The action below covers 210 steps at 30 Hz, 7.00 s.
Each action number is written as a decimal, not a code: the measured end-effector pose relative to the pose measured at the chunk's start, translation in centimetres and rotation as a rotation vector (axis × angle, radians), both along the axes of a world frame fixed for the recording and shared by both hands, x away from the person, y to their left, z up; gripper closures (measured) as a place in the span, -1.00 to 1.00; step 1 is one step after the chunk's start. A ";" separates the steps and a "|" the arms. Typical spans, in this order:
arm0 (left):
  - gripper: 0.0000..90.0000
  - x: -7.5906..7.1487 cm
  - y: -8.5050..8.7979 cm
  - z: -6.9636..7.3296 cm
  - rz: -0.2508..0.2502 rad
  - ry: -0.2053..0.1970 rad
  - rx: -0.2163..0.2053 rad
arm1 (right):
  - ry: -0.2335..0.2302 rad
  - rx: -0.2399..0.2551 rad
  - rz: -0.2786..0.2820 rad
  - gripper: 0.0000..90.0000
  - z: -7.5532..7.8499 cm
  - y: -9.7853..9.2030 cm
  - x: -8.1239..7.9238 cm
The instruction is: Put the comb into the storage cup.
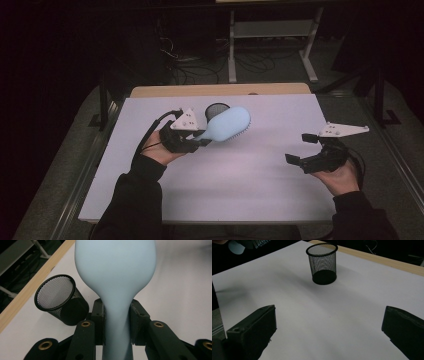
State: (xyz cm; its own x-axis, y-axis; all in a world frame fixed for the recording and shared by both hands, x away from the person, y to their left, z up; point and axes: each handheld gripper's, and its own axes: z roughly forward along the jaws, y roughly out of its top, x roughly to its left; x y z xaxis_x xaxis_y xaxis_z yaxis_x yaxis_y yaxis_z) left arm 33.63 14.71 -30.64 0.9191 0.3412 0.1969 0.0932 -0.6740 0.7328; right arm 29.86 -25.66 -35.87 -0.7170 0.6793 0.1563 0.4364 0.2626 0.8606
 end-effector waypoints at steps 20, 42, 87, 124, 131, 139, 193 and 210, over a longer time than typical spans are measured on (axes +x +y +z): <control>0.56 0.0 -0.4 0.6 0.010 -0.036 -0.039 | 0.004 0.007 0.088 -1.00 3.3 3.5 1.4; 0.56 0.1 -1.5 0.1 0.009 -0.060 -0.077 | 0.014 0.047 0.157 -0.98 6.5 6.8 3.2; 0.55 -0.2 -4.1 -0.2 -0.012 -0.112 -0.141 | 0.082 0.136 0.170 -0.53 8.0 8.4 5.5; 0.57 0.8 -4.5 -1.7 0.007 -0.024 -0.142 | 0.139 0.186 0.232 0.21 9.8 9.8 6.0; 0.55 1.1 -3.9 -1.8 -0.014 0.053 -0.224 | 0.144 0.195 0.237 0.24 10.3 10.1 6.1; 0.43 1.8 -2.6 -2.3 -0.028 0.147 -0.307 | 0.142 0.181 0.238 0.26 10.8 10.2 6.0; -1.00 1.1 5.5 -4.3 0.102 0.106 -0.412 | 0.097 0.115 0.181 0.24 14.3 10.5 7.5; -1.00 0.5 8.7 -5.8 0.143 0.076 -0.450 | 0.088 0.095 0.183 0.24 15.3 12.0 8.6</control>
State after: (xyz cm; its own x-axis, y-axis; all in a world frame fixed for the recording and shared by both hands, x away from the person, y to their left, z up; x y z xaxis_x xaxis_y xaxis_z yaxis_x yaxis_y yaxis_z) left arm 34.16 23.39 -36.46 0.8630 0.5010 -0.0652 0.2264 -0.2682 0.9364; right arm 38.49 -13.69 -20.56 -0.8081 0.5181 0.2805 0.4630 0.2642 0.8460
